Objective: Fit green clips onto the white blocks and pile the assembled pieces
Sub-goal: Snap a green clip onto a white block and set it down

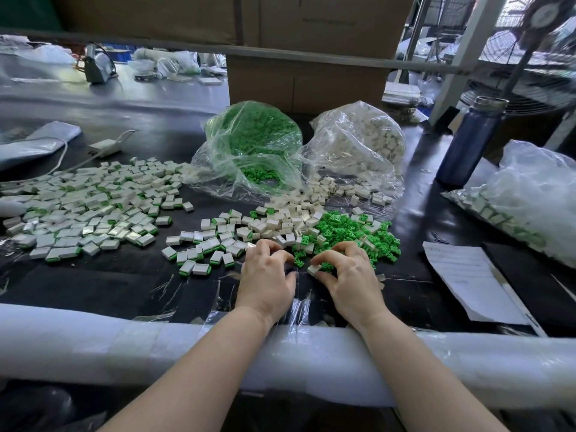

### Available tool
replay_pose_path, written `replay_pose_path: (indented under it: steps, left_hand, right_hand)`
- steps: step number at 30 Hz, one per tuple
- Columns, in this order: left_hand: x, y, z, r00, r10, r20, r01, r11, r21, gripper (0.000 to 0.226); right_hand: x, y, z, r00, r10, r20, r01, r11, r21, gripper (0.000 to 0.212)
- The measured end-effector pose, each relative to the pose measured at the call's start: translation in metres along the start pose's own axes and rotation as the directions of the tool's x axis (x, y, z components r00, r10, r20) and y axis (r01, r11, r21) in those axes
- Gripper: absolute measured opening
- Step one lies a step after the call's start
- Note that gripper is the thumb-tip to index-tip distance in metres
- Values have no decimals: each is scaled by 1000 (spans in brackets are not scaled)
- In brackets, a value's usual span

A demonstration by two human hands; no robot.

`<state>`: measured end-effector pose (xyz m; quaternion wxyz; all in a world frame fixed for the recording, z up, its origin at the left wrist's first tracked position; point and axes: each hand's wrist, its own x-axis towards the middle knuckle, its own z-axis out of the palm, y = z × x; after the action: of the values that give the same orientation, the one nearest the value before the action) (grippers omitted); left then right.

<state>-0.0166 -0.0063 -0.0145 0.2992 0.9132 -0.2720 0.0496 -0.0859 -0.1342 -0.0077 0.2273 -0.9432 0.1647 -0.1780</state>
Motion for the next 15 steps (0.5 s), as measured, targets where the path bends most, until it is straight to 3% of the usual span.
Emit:
replay_pose_path:
  steps: [9,15]
  left_hand:
    - [-2,4,-3,991,126,50,-119,986,-119,29]
    - [-2,7,-5,992,106,68,-89,973,-215,20]
  right_hand:
    - [-1,-2,0,998,-41,-41,42,998,36,12]
    - [-3,-5,-2,997,-56,-52,63,989,137,9]
